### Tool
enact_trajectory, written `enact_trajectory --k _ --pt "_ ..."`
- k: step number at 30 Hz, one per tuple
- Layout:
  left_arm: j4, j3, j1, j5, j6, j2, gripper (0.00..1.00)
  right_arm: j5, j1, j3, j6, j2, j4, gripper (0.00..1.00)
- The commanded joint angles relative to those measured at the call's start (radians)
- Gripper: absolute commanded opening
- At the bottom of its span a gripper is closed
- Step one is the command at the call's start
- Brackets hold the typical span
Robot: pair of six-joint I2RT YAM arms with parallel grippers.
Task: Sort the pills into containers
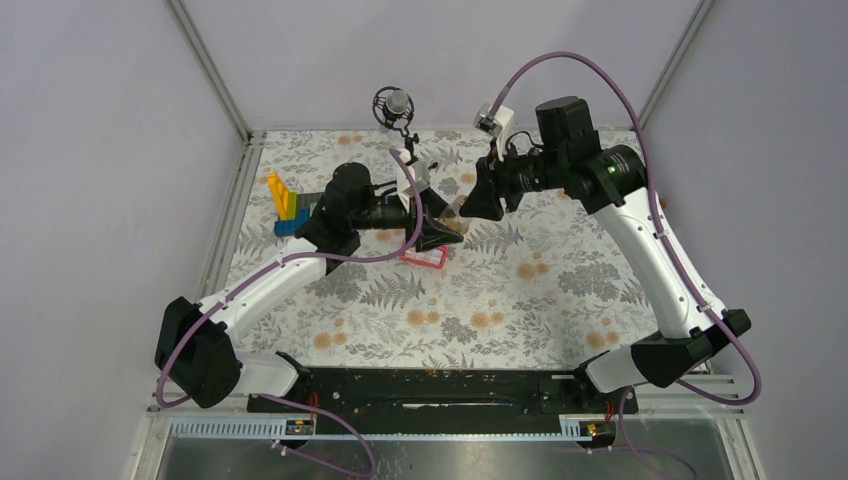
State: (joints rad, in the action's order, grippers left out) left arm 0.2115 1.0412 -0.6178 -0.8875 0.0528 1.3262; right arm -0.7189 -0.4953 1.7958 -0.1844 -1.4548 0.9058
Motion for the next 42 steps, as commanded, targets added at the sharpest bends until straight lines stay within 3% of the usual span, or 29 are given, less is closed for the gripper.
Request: enact_trajectory --k 1,6,10,15,17,18,21,23,25,30,36,42 --pt "0.031 0.052 -0.002 -0.030 -0.026 -0.018 0.00 0.047 0.003 -0.016 0.092 -0.007 -0.120 0.47" --pt "0.043 0.060 -0.002 -0.002 -0.027 -0.006 0.00 0.163 -0.067 -0.153 0.263 0.017 -0.316 0.41" --pt "0.042 0.063 -0.002 0.036 -0.035 0.001 0.00 0.316 -0.107 -0.192 0.382 0.021 -0.387 0.28" --pt "0.038 0.047 -0.002 0.101 -0.045 0.001 0.00 0.756 -0.162 -0.162 0.636 0.009 -0.340 0.12" --pt "0.034 0.042 -0.001 0.115 -0.045 0.000 0.00 0.885 -0.195 -0.093 0.640 -0.012 -0.267 0.13" --pt "0.030 0.040 -0.002 0.118 -0.045 -0.001 0.00 0.885 -0.199 -0.079 0.634 -0.016 -0.253 0.21" --pt "0.018 0.035 -0.002 0.120 -0.073 -0.002 0.00 0.775 -0.196 -0.067 0.518 0.009 -0.273 0.65" --pt "0.008 0.034 -0.002 0.119 -0.078 -0.005 0.00 0.648 -0.189 -0.077 0.410 0.039 -0.300 0.79" --pt "0.001 0.031 -0.002 0.112 -0.082 -0.012 0.00 0.518 -0.175 -0.083 0.312 0.066 -0.300 0.86" --pt "-0.010 0.040 -0.002 0.028 -0.081 -0.022 0.00 0.178 -0.111 -0.095 0.102 0.103 -0.224 0.89" --pt "-0.064 0.072 -0.002 -0.052 -0.095 -0.012 0.00 0.039 -0.048 -0.080 -0.021 0.099 -0.101 0.85" --pt "-0.086 0.095 -0.002 -0.111 -0.098 -0.001 0.00 0.028 -0.046 -0.073 -0.085 0.065 -0.054 0.83"
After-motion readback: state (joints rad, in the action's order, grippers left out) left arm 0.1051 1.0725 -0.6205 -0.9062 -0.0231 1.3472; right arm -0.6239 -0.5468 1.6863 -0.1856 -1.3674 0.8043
